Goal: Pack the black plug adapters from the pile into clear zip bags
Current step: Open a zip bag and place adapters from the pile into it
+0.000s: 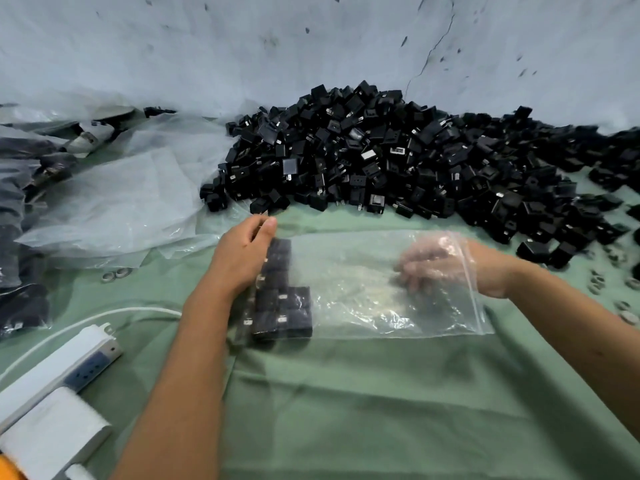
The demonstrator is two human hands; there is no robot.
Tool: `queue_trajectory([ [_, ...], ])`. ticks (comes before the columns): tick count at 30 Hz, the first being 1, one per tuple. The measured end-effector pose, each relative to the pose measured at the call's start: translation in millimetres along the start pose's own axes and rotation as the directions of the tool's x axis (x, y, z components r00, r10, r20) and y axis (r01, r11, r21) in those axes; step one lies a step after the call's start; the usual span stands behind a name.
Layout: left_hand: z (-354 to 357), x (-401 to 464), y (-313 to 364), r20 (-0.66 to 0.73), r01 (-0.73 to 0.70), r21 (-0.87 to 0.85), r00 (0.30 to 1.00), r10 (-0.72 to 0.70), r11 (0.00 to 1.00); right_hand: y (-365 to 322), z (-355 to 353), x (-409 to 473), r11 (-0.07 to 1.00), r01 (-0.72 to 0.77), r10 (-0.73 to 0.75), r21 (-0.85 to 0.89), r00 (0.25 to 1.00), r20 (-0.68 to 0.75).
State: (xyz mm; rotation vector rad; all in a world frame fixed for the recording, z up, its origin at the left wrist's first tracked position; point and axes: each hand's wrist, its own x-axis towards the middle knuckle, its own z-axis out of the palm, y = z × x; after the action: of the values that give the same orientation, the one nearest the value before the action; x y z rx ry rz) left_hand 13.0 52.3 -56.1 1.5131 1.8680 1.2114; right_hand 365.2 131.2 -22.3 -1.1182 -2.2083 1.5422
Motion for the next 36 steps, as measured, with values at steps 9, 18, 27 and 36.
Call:
queue_trajectory([
  [9, 34, 4, 49, -0.087, -0.053, 0.276, 0.993, 0.079, 0.960, 33, -37, -45, 0.789, -0.473, -0.093, -0.391, 0.538, -0.838],
  [18, 153, -42, 170, 0.119, -0.115, 0.322, 0.990, 0.080, 0.940, 47, -48, -61, 0.440, -0.619, -0.080, -0.650, 0.694, -0.715],
  [27, 197, -55, 188, 0.141, -0.053, 0.497, 0.990, -0.021, 0.866, 33, -33, -69, 0.580, -0.586, 0.034, -0.566, 0.712, -0.701],
  [36, 161, -50, 188, 0.147, -0.053, 0.367, 0.989, -0.002, 0.929, 1, -7, -67, 0.995, -0.030, -0.004, -0.097, 0.942, -0.335],
])
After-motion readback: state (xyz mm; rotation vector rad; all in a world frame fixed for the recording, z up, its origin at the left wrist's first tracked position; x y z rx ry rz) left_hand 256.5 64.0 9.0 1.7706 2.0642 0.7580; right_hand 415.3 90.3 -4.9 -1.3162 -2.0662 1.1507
